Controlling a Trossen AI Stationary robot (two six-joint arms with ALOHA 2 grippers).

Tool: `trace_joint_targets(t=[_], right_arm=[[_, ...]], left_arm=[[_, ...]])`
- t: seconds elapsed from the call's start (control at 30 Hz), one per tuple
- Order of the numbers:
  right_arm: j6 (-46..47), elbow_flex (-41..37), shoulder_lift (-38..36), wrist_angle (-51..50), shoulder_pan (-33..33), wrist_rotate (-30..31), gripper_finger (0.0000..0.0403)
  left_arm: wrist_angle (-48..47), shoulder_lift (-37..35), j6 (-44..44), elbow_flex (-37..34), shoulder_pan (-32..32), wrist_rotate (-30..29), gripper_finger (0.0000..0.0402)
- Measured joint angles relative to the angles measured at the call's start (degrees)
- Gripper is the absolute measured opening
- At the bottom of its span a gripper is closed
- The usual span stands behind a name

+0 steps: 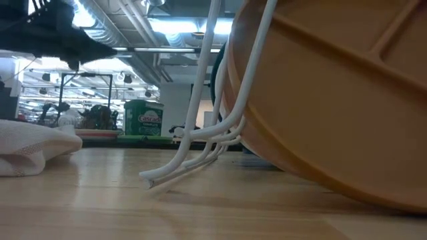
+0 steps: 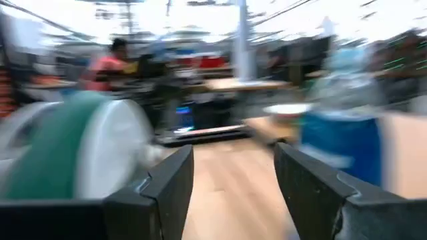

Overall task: Sort dishes
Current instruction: Return to Home Position

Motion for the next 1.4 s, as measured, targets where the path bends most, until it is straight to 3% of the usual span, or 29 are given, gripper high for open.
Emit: trace_joint_targets(t=[0.2,0.5,0.8,1.4], right_arm=[[-5.4,0.0,-0.1,-5.8,0.0,12.3,0.0211],[-3.6,0.0,0.3,-7.2,0.0,12.6,0.0211],[3.7,0.0,2.3,-7.2,0.0,11.6,0.0211],[3.8,-0.1,4.9,-7.3,0.0,12.6,0.0211]], left_arm=[[-9.6,0.0,-14.9,0.0,0.0,0.0,0.0005],[-21.9,0.2,-33.0,0.1,0.0,0.0,0.0005],[-22.0,0.8,-33.6,0.1,0.0,0.0,0.0005],[-22.0,0.8,-33.6,0.1,0.0,0.0,0.0005]])
